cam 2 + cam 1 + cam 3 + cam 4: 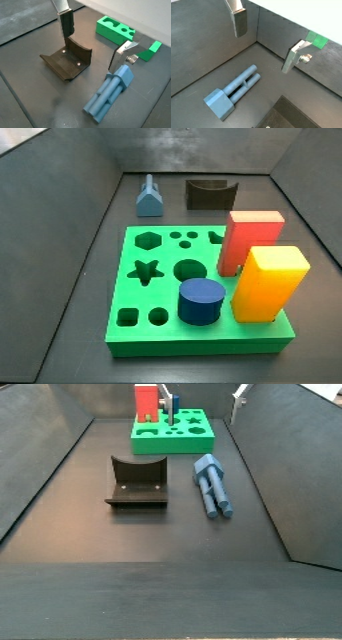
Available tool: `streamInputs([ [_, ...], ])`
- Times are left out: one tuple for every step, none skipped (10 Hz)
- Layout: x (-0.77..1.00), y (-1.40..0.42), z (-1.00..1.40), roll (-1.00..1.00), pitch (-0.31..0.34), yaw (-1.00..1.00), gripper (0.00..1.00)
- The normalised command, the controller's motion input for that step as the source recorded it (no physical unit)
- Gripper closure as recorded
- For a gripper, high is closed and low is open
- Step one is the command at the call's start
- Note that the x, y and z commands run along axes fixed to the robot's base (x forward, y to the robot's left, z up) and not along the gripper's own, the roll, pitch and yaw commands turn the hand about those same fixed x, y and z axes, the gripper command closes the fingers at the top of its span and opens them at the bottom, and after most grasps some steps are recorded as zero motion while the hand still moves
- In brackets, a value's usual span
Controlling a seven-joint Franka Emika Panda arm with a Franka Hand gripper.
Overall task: Pick up the 3 prong object. Move up. Place the 3 prong object on the fixture. Regrasp the 3 prong object. Move to above the board. Insert the 3 prong object.
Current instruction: Pick up the 3 prong object.
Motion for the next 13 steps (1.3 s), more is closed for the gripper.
streamInputs([
  [-0.15,-0.06,-0.17,0.00,-0.034,0.00,0.00],
  [-0.20,-0.17,-0.29,0.00,-0.056,0.00,0.00],
  [-0.12,-0.17,-0.27,0.00,-0.074,0.00,0.00],
  [-0.03,-0.20,-0.25,0.00,-0.089,0.11,0.00],
  [0.00,-0.19,-0.25,-0.03,-0.156,0.14,0.00],
  [-0.12,-0.21,-0.27,-0.05,-0.199,0.15,0.00],
  [-0.05,-0.23,-0.26,-0.01,-0.159,0.19,0.00],
  [0.06,-0.11,-0.31,0.00,-0.139,0.25,0.00],
  [-0.15,-0.27,-0.34,0.01,-0.140,0.15,0.00],
  [0.00,-0.27,-0.43,0.00,-0.147,0.30,0.00],
  [0.00,-0.33,-0.43,0.00,-0.159,0.33,0.00],
  [-0.05,-0.29,-0.39,0.00,-0.144,0.32,0.00],
  [0.02,-0.17,-0.36,0.00,-0.114,0.34,0.00],
])
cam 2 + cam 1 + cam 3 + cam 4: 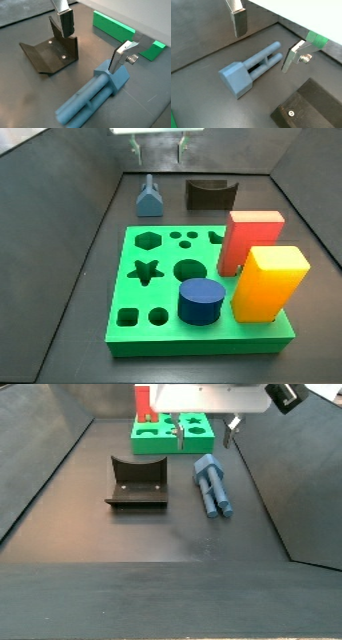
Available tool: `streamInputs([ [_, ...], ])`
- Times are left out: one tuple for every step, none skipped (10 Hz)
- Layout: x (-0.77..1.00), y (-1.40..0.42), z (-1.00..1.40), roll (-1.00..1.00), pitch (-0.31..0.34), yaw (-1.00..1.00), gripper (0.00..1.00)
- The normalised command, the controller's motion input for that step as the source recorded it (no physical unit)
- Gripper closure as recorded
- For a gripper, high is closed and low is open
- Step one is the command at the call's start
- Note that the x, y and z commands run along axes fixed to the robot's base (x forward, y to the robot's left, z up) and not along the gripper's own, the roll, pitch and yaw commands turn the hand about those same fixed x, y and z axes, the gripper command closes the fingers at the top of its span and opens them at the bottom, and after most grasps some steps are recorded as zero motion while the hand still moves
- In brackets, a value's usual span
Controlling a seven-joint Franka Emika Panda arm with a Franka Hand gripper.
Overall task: Pick up the 3 prong object. Move up. Place the 3 prong object on the fixture. Regrasp the 3 prong object. Move to above the board. Insert the 3 prong object.
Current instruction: Pick up the 3 prong object.
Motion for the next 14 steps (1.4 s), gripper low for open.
streamInputs([
  [0.00,-0.17,-0.30,0.00,-0.156,0.28,0.00],
  [-0.02,-0.07,-0.22,-0.01,-0.169,0.26,0.00],
  [-0.10,-0.05,-0.19,0.00,-0.134,0.25,0.00],
  [-0.30,-0.15,-0.26,0.00,-0.140,0.13,0.00],
  [-0.31,-0.20,-0.31,0.00,-0.146,0.07,0.00],
  [-0.28,-0.25,-0.29,0.00,-0.171,0.04,0.00],
  [-0.15,-0.26,-0.25,0.00,-0.204,0.00,0.00],
  [-0.12,-0.20,-0.23,-0.04,-0.261,0.00,0.00],
  [-0.09,-0.10,-0.14,-0.03,-0.196,0.00,0.00],
  [0.00,-0.04,-0.10,0.00,-0.026,0.00,0.00],
  [-0.04,-0.17,-0.61,0.02,-0.141,0.00,0.00],
  [-0.03,-0.09,-0.51,0.00,-0.203,-0.10,0.00],
  [-0.09,-0.04,-0.34,-0.04,-0.244,-0.22,0.00],
  [-0.07,0.00,-0.21,-0.07,-0.240,-0.25,0.00],
])
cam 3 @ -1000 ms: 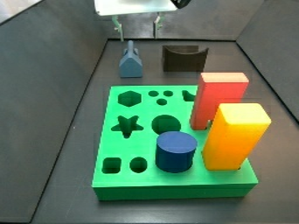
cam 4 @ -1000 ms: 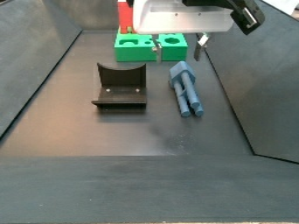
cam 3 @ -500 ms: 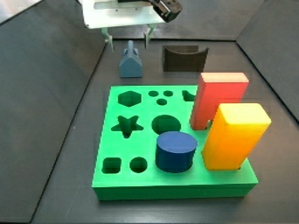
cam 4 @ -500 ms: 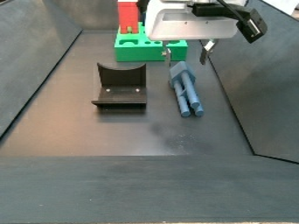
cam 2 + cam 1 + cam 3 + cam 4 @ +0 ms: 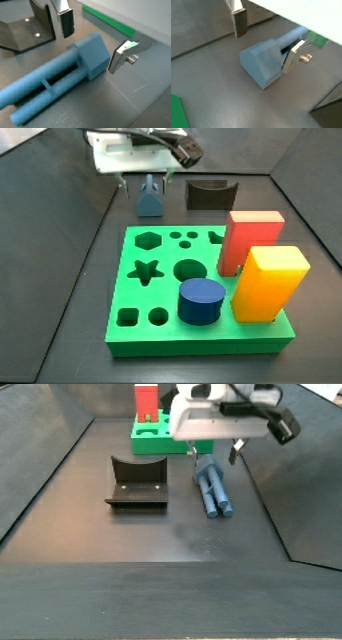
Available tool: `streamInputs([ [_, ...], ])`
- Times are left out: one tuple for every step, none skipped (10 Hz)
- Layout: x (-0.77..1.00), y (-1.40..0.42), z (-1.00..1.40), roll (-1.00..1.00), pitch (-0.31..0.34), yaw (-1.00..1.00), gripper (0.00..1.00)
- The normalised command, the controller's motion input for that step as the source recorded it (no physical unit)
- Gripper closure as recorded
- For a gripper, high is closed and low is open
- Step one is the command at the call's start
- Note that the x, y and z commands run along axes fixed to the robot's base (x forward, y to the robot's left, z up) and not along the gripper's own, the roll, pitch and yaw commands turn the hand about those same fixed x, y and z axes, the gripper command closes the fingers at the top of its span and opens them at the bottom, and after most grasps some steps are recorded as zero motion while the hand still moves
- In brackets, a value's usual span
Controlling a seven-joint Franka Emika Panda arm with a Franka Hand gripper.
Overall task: Pick up the 3 prong object. Move up. Place the 3 prong object on the fixture. Regrasp the 3 prong object. Move to above the board. Insert the 3 prong object.
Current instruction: Pick up the 3 prong object.
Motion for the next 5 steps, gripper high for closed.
streamInputs([
  [-0.12,0.00,-0.20,0.00,-0.164,-0.28,0.00],
  [-0.05,0.00,-0.18,-0.01,-0.163,-0.28,0.00],
  [-0.03,-0.01,-0.18,-0.05,-0.214,-0.33,0.00],
  [0.00,-0.01,-0.19,-0.09,-0.253,-0.34,0.00],
  [0.00,0.00,-0.07,-0.04,-0.151,-0.09,0.00],
])
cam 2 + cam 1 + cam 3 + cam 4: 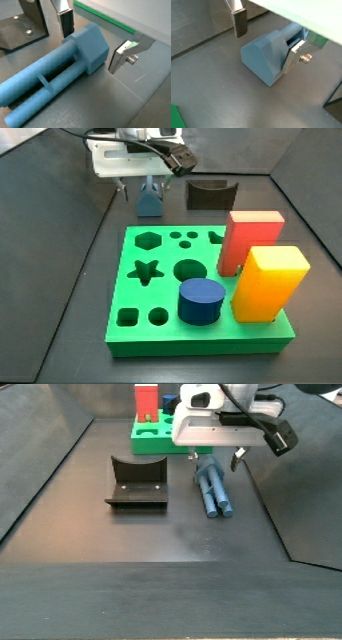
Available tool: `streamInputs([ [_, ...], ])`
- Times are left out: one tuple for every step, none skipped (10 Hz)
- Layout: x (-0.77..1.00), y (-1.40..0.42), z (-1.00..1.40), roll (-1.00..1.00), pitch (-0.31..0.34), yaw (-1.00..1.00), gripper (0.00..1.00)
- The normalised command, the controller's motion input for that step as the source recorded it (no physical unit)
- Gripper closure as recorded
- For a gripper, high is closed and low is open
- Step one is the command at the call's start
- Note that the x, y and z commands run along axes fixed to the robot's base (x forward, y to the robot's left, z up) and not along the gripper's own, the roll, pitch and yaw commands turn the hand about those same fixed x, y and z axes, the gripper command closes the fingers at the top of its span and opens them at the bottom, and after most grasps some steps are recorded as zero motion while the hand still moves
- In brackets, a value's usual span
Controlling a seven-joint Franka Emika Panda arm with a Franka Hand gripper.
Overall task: Pick up the 3 prong object. Move up. Place the 3 prong object on the fixture. Regrasp the 3 prong object. Move to above the board. Insert the 3 prong object.
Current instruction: Pick up the 3 prong object.
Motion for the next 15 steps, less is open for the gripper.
streamInputs([
  [0.00,0.00,-0.23,0.00,-0.133,0.00,0.00],
  [0.00,0.00,-0.40,0.00,-0.194,0.00,0.00],
  [0.00,0.00,-0.47,-0.01,-0.227,0.00,0.00],
  [0.00,-0.03,-0.41,0.00,-0.241,0.00,0.00],
  [0.00,-0.02,-0.39,-0.01,-0.231,0.00,0.00],
  [0.00,-0.01,-0.28,0.00,-0.209,0.00,0.00],
  [0.00,0.00,-0.02,0.00,-0.001,0.00,0.00],
  [0.00,0.00,0.00,0.00,0.000,0.00,0.00],
  [0.00,0.00,0.00,0.00,0.000,0.00,1.00],
  [0.00,0.00,0.00,0.00,0.000,0.00,1.00],
  [0.00,0.00,0.00,0.00,0.000,0.00,1.00],
  [0.00,0.00,0.00,0.00,0.000,0.00,1.00],
  [0.00,0.00,0.00,0.00,0.000,0.00,1.00],
  [0.00,0.00,0.00,0.00,0.000,0.00,1.00],
  [0.00,0.00,0.00,0.00,0.000,0.00,1.00],
])
